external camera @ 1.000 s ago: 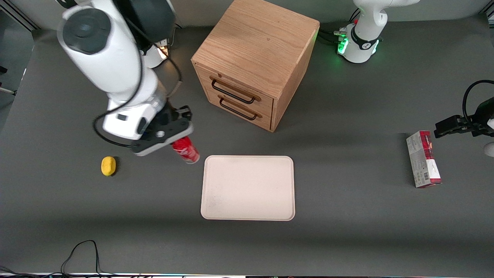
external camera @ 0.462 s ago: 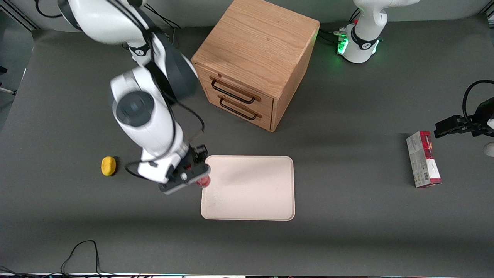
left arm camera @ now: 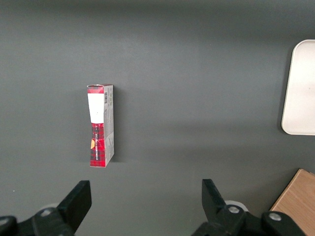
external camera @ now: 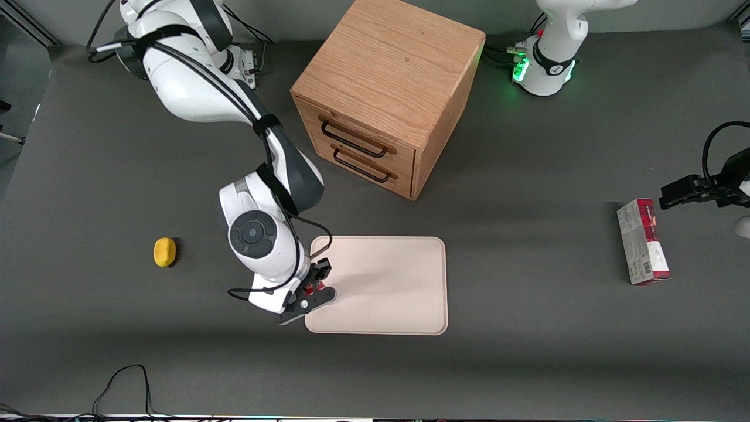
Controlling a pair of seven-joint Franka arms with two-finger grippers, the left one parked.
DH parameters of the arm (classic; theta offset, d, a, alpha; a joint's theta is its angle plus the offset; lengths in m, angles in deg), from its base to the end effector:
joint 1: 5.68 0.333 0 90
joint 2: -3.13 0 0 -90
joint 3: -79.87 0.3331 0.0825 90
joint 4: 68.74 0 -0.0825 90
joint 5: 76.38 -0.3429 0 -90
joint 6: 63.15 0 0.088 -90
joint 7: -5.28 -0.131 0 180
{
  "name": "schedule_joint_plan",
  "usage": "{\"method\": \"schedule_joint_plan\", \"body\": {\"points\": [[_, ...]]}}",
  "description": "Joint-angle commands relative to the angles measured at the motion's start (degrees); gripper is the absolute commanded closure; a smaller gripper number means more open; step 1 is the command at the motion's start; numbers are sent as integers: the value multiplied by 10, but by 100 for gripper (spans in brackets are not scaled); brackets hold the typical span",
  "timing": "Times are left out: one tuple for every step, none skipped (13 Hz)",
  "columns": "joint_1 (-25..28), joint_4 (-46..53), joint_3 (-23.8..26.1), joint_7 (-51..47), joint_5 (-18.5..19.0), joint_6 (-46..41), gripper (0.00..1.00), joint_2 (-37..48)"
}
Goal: Place coke bottle on tray
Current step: 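Carry the bottle over the cream tray and lower it upright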
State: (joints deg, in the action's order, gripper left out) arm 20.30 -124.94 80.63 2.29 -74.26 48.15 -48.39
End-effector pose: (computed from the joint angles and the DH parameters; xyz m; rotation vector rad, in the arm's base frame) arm 0.6818 0.3356 0.3247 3.0627 0.6553 0.1046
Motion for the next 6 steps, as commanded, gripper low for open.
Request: {"method": "schedule_joint_plan", "body": {"points": [[1,13,-1,-4,9,20,92,-13],[0,13,-1,-4,9,27,89,-18],[-1,13,-1,-5,9,30,69,-21],[-1,13,-1,-8,9,30,17,-21],[-1,13,-1,-9,8,30,0,-16],[-1,14,-1,-9,7,22,0,-8]]}}
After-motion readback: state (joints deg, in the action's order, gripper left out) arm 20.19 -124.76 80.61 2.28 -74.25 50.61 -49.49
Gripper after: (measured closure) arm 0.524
